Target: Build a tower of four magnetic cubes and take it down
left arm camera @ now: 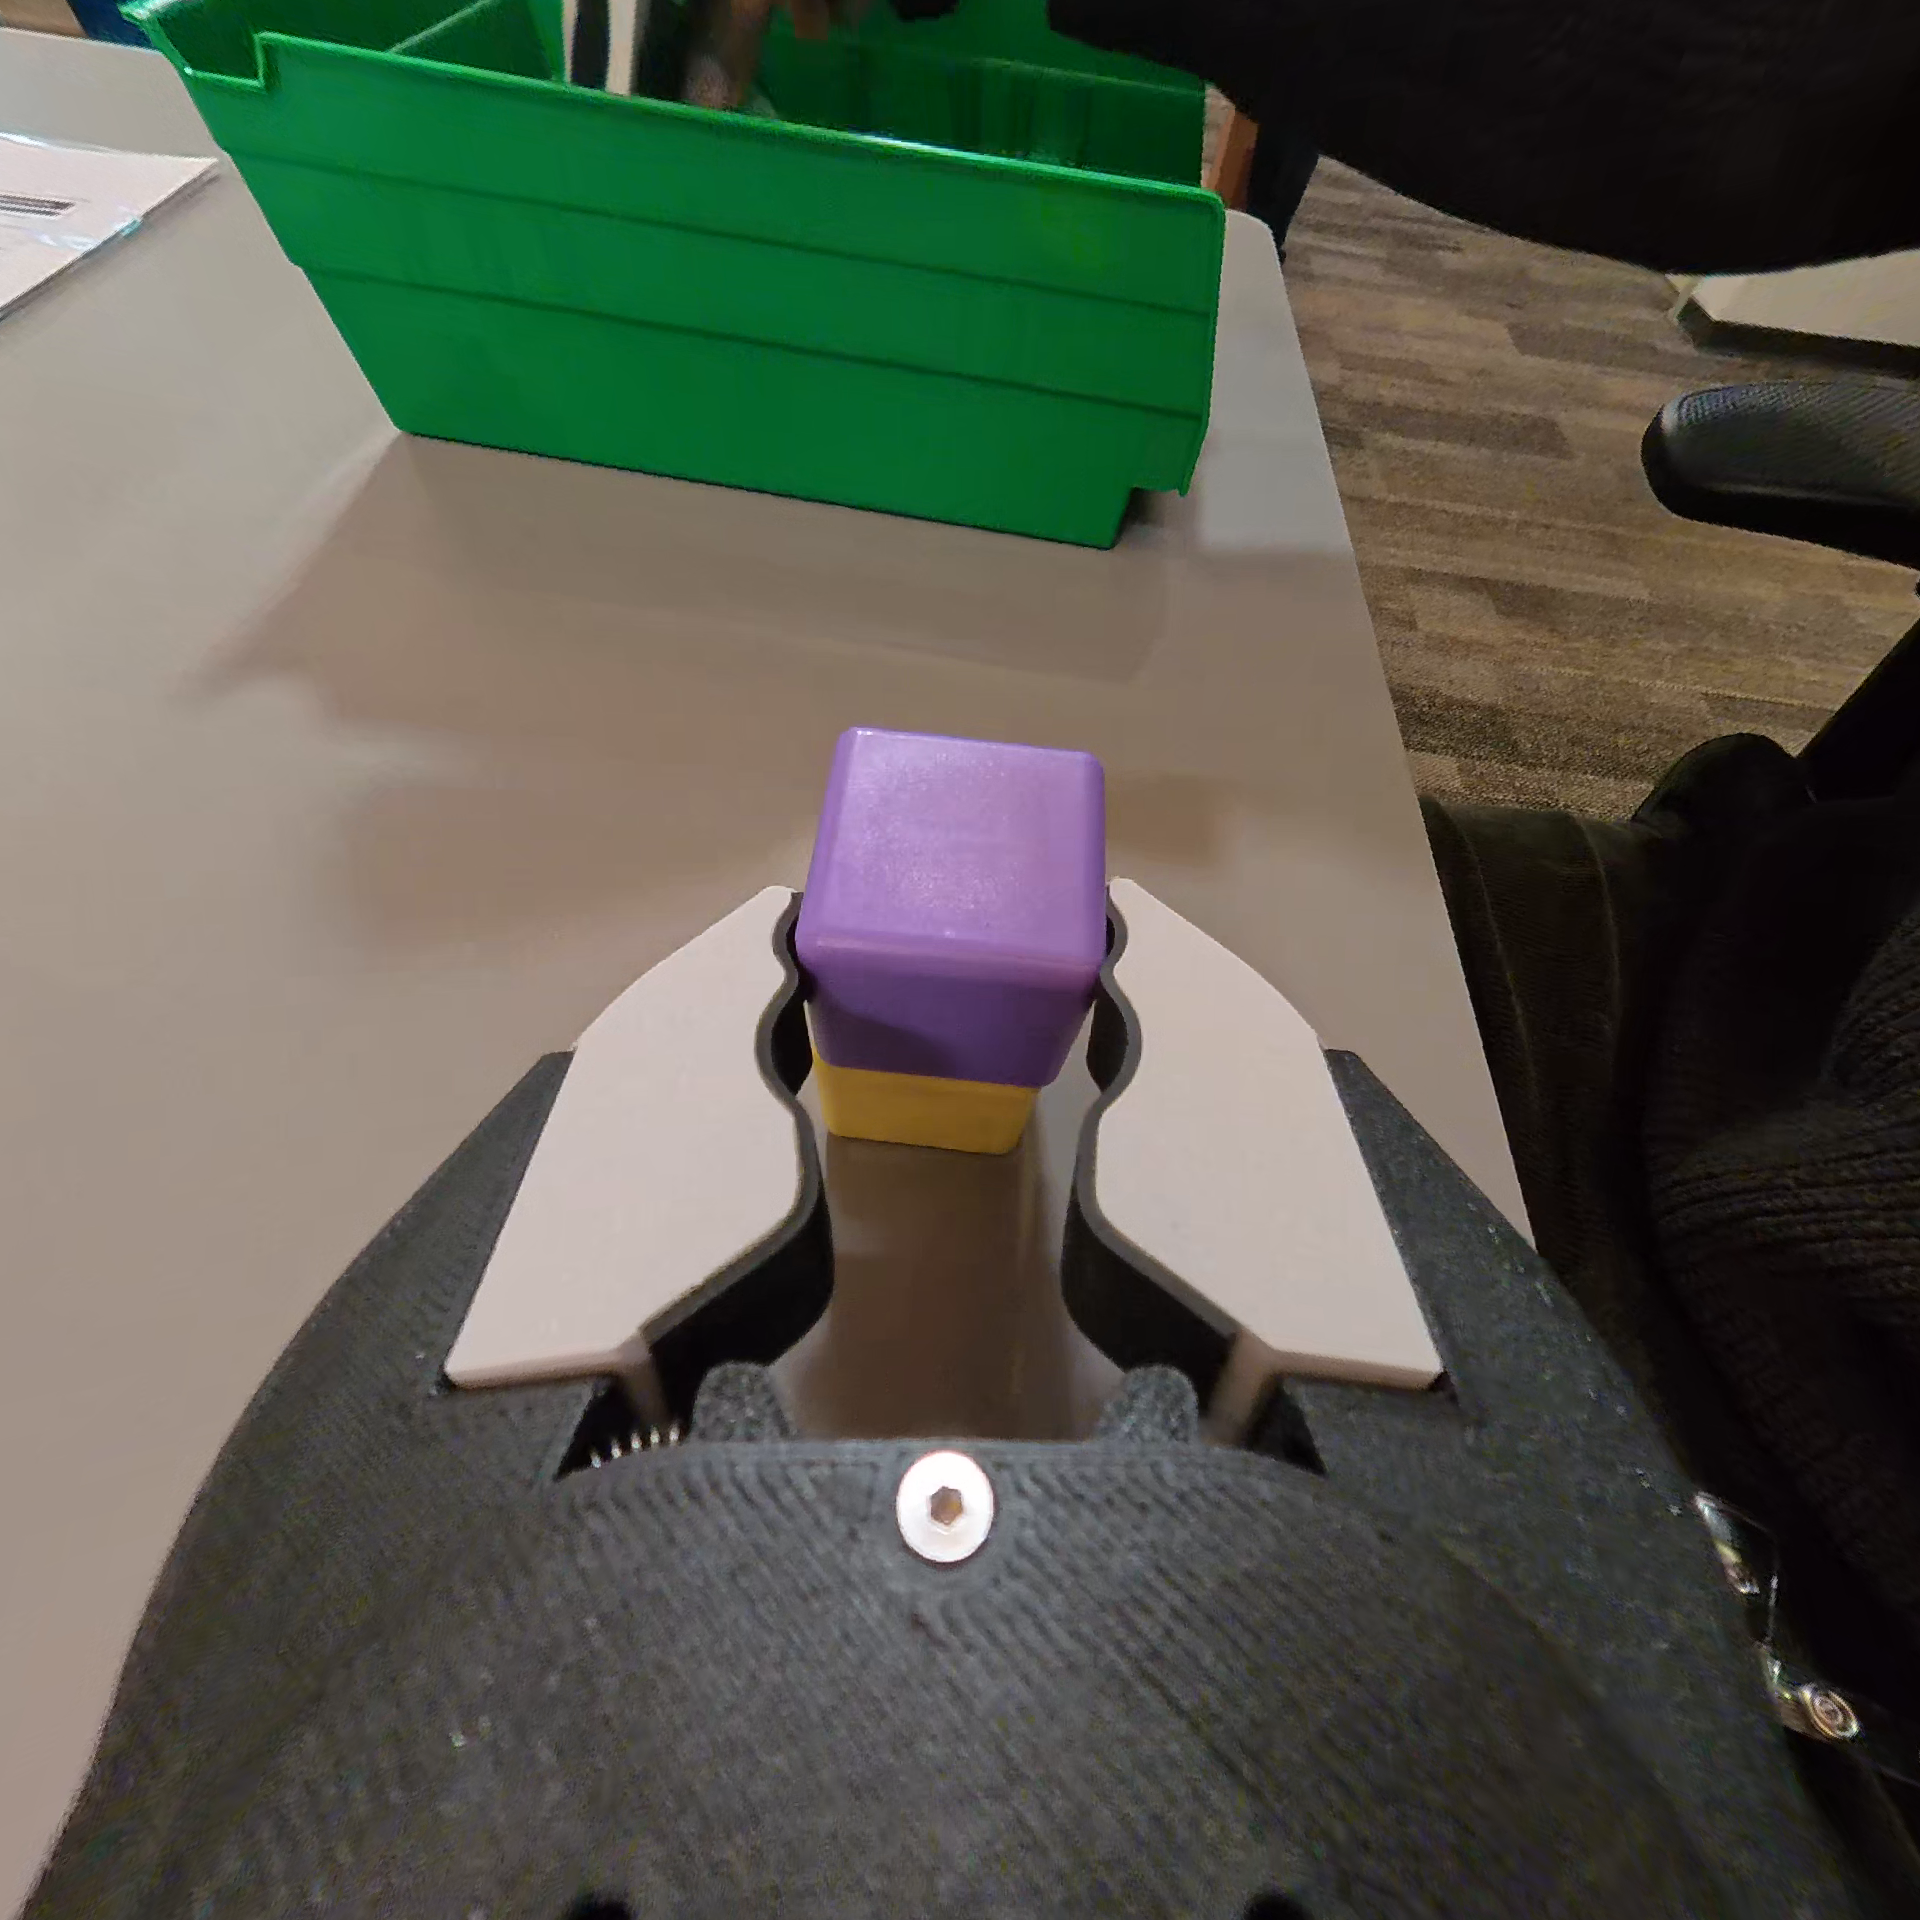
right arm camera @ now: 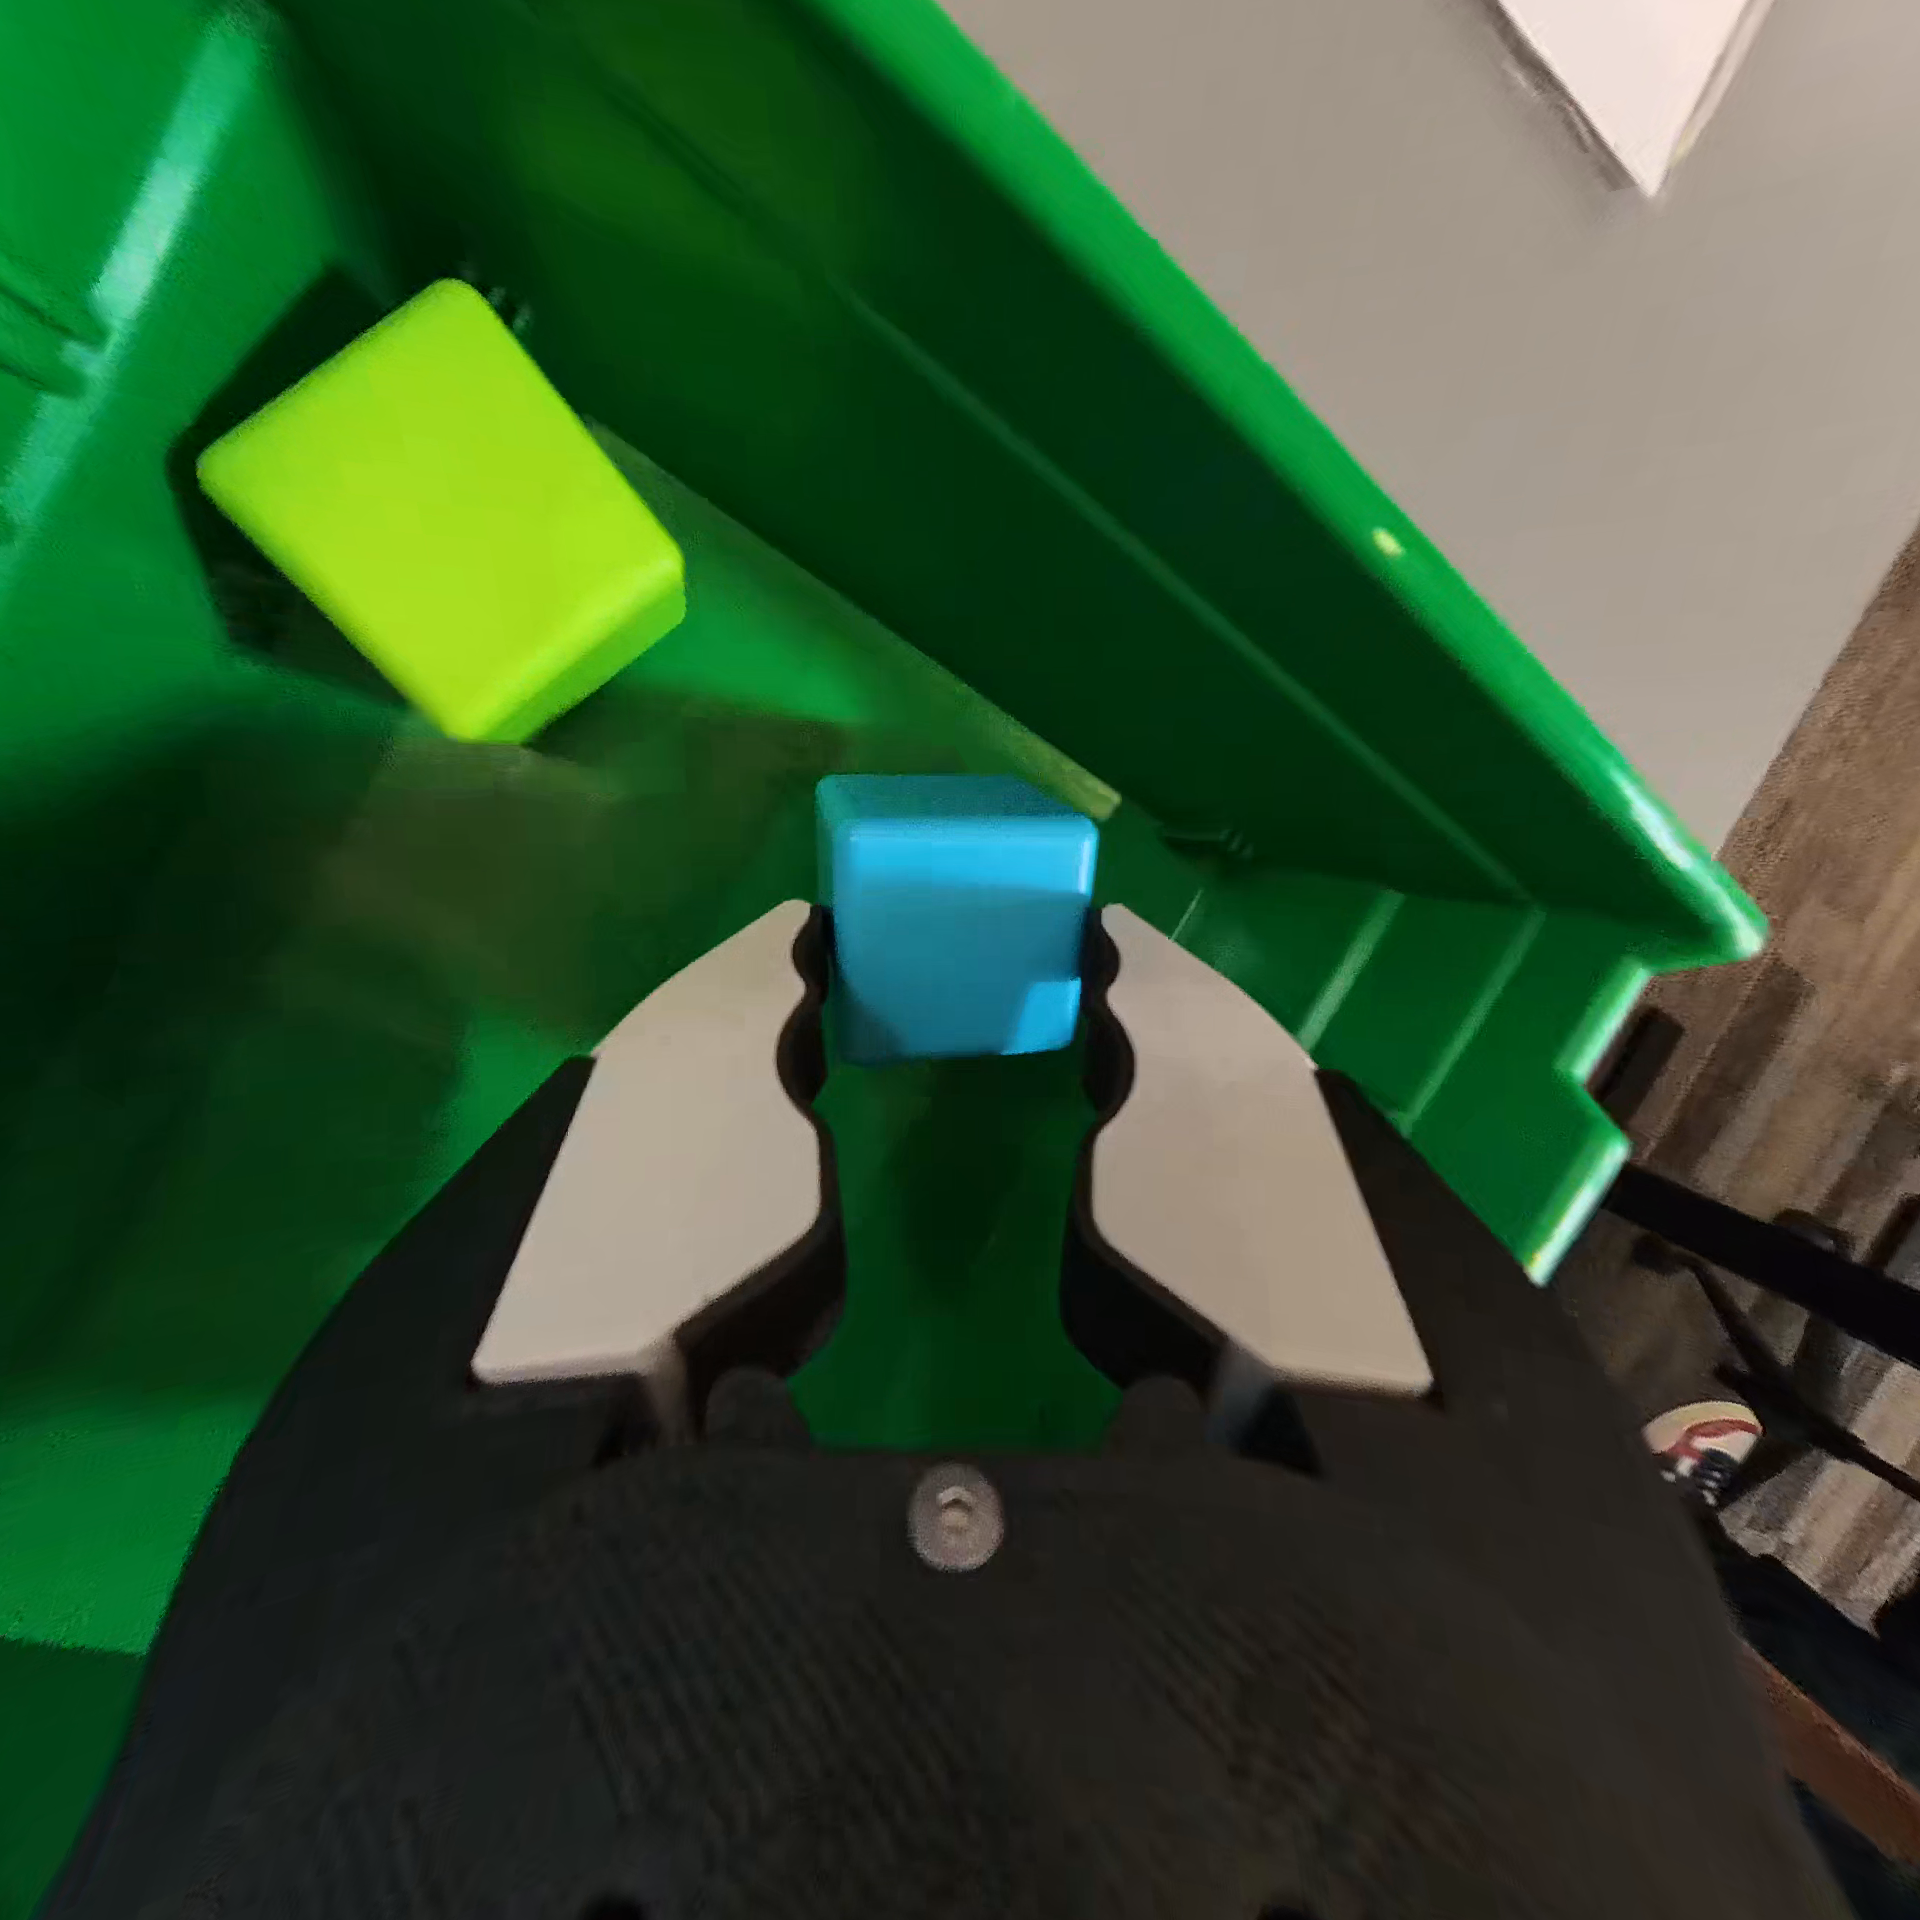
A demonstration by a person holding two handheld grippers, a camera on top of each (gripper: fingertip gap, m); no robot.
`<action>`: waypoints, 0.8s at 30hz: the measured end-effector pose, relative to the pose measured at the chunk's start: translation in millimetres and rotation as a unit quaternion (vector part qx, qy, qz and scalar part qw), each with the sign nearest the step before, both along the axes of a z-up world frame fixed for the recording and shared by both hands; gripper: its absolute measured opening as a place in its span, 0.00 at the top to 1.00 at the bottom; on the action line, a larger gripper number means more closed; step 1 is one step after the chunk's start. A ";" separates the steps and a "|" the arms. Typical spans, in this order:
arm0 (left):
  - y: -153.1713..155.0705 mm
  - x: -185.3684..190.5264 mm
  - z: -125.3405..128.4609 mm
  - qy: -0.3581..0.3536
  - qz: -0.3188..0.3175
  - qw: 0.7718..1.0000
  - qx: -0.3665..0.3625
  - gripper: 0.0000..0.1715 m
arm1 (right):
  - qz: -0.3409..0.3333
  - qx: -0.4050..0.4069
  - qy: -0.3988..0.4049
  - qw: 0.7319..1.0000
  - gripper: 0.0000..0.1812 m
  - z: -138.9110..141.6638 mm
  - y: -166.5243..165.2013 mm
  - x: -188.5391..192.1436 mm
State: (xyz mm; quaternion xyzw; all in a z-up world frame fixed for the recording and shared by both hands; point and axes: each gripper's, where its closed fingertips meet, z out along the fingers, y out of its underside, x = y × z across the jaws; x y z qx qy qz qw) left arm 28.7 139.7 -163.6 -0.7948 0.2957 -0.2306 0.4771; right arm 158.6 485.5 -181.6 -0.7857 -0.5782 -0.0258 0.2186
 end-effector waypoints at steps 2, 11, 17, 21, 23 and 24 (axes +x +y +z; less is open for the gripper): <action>0.0 -0.1 0.1 -0.002 -0.001 1.000 -0.001 0.69 | -0.004 -0.003 -0.005 1.000 0.73 -4.4 5.1 -3.5; -0.5 0.3 0.0 0.000 -0.002 1.000 0.000 0.69 | -0.026 0.033 -0.014 0.999 0.71 0.4 18.5 -6.7; -0.3 -0.3 0.2 -0.002 -0.001 1.000 -0.001 0.69 | -0.022 0.053 0.020 0.998 0.69 31.0 0.3 -6.5; -1.0 0.4 0.1 -0.001 -0.004 1.000 -0.001 0.69 | 0.034 0.001 0.260 0.965 0.69 98.4 -86.5 -53.0; -1.6 0.7 0.3 -0.003 -0.006 1.000 -0.001 0.69 | 0.092 -0.054 0.394 0.913 0.67 137.3 -160.3 -78.1; -2.4 1.2 0.5 -0.003 -0.009 1.000 0.000 0.69 | 0.116 -0.069 0.441 0.887 0.67 151.8 -197.6 -84.6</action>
